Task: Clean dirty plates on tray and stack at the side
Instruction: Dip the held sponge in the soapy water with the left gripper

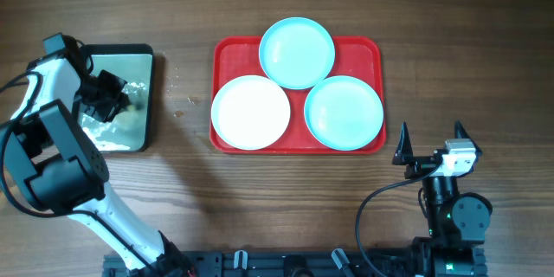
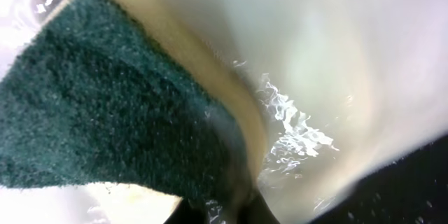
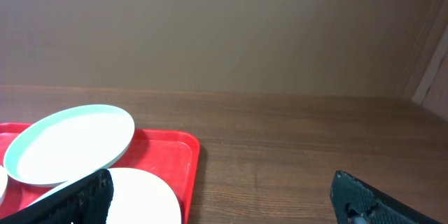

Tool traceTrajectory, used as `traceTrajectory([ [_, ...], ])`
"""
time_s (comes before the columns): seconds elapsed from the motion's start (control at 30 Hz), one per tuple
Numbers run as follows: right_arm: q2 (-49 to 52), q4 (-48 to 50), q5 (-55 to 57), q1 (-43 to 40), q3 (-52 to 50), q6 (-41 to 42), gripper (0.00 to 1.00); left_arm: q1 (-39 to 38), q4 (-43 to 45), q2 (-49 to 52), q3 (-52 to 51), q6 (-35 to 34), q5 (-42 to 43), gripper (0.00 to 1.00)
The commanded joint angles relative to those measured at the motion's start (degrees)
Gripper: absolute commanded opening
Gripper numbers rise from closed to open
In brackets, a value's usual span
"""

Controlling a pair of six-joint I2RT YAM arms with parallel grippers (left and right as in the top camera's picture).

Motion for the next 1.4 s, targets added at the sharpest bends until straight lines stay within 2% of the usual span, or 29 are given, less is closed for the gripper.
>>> traceTrajectory([
  [0.0, -0.24, 0.11, 0.63, -0.2, -0.11, 0.96, 1.0, 0.17, 1.25, 1.01, -0.15, 0.04, -4.83, 0.56],
  [0.03, -0.24, 0.11, 0.63, -0.2, -0.11, 0.96, 1.0, 0.17, 1.75, 1.01, -0.15, 0.04, -6.8, 1.0],
  [0.2, -0.24, 0.11, 0.63, -0.2, -0.11, 0.96, 1.0, 0.17, 3.89, 1.01, -0.15, 0.02, -13.51, 1.0],
  [0.37, -0.24, 0.11, 0.63, -0.2, -0.11, 0.96, 1.0, 0.17, 5.33, 1.01, -0.15, 0.02, -13.79, 1.0],
  [0.47, -0.24, 0.11, 0.63, -0.2, -0.11, 0.96, 1.0, 0.17, 5.07, 1.01, -0.15, 0.02, -11.8, 0.74],
  [0.6, -0.24, 0.11, 0.63, -0.2, -0.11, 0.96, 1.0, 0.17, 5.07, 1.01, -0.15, 0.04, -7.87, 0.49],
  [0.7, -0.24, 0.11, 0.63, -0.2, -0.11, 0.96, 1.0, 0.17, 5.01, 1.01, -0.15, 0.02, -7.32, 0.21],
  [0.8, -0.24, 0.11, 0.63, -0.2, -0.11, 0.96, 1.0, 0.17, 4.63, 0.96, -0.15, 0.04, -7.32, 0.04],
  [1.0, -0.24, 0.11, 0.63, -0.2, -0.11, 0.98, 1.0, 0.22, -0.13, -3.02, 3.08, 0.07, -7.34, 0.04],
  [1.13, -0.24, 0.11, 0.63, -0.2, -0.11, 0.96, 1.0, 0.22, -4.04, -11.61, 6.78, 0.04, -7.3, 0.04],
  [1.37, -0.24, 0.11, 0.63, -0.2, -0.11, 0.96, 1.0, 0.22, -2.91, -29.2, 6.97, 0.09, -7.19, 0.04],
])
